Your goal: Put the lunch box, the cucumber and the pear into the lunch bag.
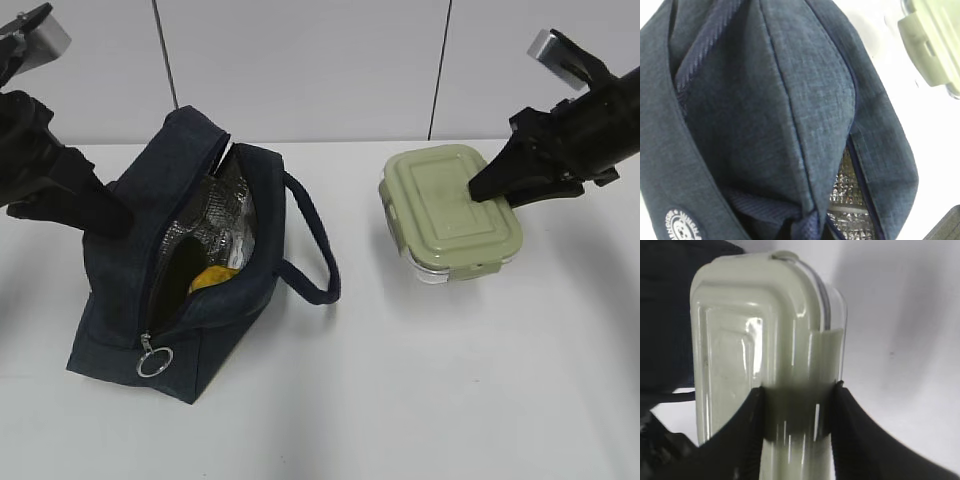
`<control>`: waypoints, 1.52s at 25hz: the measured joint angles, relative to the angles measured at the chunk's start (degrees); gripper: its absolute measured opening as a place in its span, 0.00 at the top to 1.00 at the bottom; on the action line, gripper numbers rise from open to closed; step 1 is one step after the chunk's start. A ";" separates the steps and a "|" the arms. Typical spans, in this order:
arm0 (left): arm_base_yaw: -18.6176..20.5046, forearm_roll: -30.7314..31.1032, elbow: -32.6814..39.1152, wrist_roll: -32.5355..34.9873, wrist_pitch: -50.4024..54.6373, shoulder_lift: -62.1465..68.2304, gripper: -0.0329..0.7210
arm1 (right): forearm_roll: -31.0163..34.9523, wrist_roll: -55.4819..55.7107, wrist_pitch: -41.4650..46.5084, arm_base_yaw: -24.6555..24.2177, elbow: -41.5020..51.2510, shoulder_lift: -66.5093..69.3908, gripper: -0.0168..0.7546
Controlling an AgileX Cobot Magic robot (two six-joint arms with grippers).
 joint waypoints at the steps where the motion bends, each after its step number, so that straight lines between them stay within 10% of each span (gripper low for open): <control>1: 0.00 0.00 0.00 0.00 0.00 0.00 0.94 | 2.07 -0.42 0.76 0.00 0.00 0.00 0.64; 15: 0.00 0.00 0.00 0.00 0.06 0.00 0.94 | 26.00 -8.24 -1.23 18.00 -3.30 -0.09 0.64; 28: 0.00 -0.61 0.00 0.00 0.13 0.00 0.94 | -0.87 9.67 -12.35 25.23 -4.80 2.65 0.64; 38: 0.00 -0.49 0.00 0.00 0.11 0.00 0.94 | 1.76 10.92 -18.61 30.91 -8.50 5.36 0.64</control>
